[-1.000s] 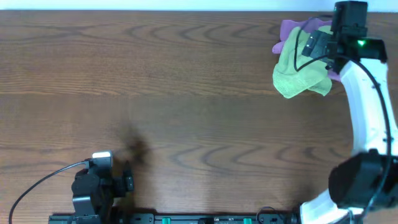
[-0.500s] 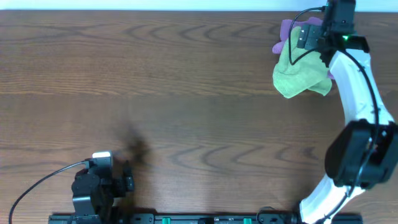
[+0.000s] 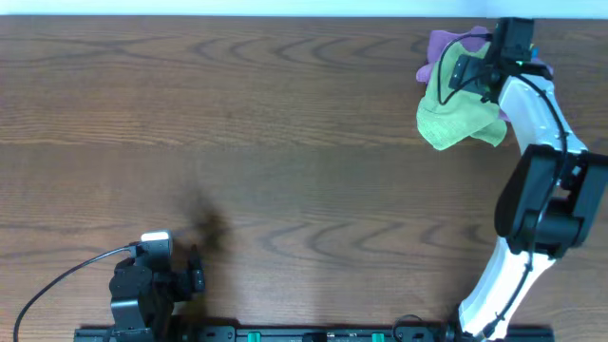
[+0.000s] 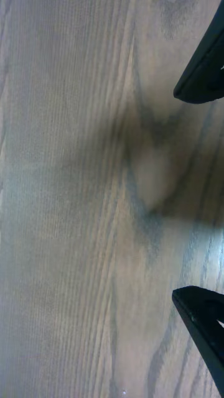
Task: Fold the cloth
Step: 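Reach the right gripper to the cloth pile and grasp the green cloth, then pull the green cloth left off the pile with the right gripper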
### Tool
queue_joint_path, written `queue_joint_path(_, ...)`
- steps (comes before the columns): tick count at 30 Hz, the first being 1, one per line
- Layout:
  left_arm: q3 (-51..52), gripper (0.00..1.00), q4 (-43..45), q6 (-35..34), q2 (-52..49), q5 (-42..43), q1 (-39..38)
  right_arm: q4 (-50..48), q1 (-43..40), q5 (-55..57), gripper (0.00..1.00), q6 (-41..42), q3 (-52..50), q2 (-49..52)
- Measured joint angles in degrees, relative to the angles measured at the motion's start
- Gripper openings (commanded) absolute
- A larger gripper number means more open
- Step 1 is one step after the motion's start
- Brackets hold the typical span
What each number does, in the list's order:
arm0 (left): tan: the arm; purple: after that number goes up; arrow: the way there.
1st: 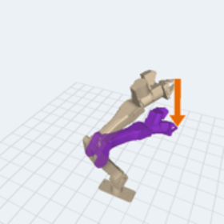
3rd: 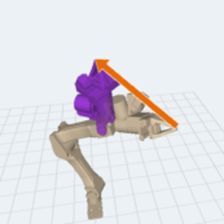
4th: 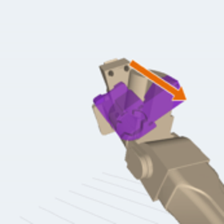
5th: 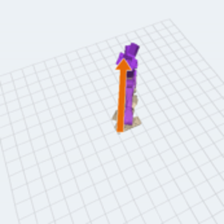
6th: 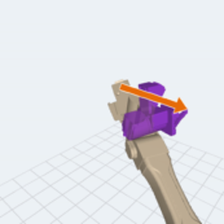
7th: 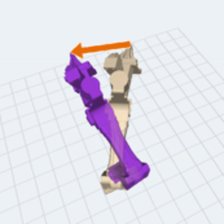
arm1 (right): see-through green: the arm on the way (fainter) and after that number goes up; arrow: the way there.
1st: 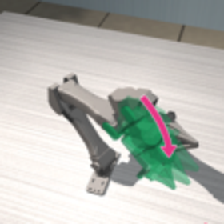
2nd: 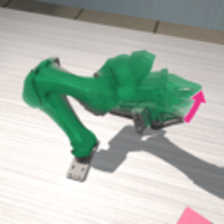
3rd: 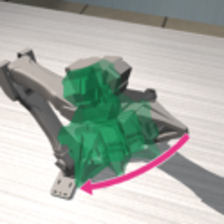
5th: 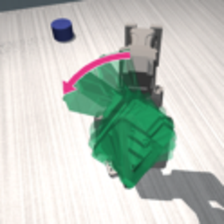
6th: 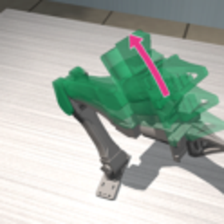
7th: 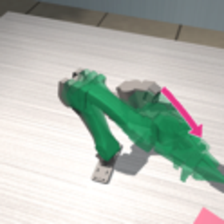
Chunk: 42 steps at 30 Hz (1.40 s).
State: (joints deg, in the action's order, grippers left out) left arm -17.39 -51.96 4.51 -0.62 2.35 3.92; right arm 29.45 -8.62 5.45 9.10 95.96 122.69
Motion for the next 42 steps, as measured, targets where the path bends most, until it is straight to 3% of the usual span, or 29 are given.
queue_joint_path(4,0.0,0.95,0.0,-0.02,0.0,-0.02,0.0,-0.31,0.0,-1.46,0.56,0.13,0.0,0.31)
queue_joint_path(6,0.0,0.95,0.0,0.0,0.0,-0.02,0.0,-0.42,0.0,-1.86,0.42,0.37,0.0,0.31)
queue_joint_path(9,0.0,0.95,0.0,0.0,0.0,-0.02,0.0,-0.39,0.0,-2.12,0.12,0.52,0.0,0.31)
queue_joint_path(11,0.0,0.95,0.0,0.0,0.0,-0.02,0.0,-0.37,0.0,-2.25,0.02,0.74,0.0,0.31)
queue_joint_path(20,0.0,0.95,0.0,0.0,0.0,0.0,0.0,0.61,0.0,-2.49,0.01,0.87,0.0,-1.22)
queue_joint_path(28,0.0,0.95,0.0,0.0,0.0,-0.02,0.0,8.81,1.9,-2.51,0.02,0.35,0.02,-12.87)
queue_joint_path(42,0.0,0.95,0.0,0.0,0.0,-0.02,0.0,31.23,17.4,-2.62,0.01,-1.9,0.46,-23.19)
